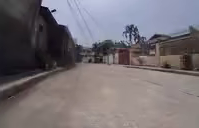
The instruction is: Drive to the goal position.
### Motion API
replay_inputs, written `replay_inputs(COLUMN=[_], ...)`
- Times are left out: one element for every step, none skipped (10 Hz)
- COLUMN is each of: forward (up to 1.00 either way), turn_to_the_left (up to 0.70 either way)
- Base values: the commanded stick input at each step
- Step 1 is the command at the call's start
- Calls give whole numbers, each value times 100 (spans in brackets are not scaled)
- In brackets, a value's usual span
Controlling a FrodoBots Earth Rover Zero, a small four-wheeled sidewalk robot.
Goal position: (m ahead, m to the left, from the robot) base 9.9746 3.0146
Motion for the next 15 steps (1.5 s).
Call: replay_inputs(forward=[100, 100, 100, 100, 100, 100, 100, 100, 100, 100, 100, 100, 100, 100, 100], turn_to_the_left=[-4, -1, 0, -1, -2, -2, -1, -1, -7, -29, -38, -38, -27, -2, 0])
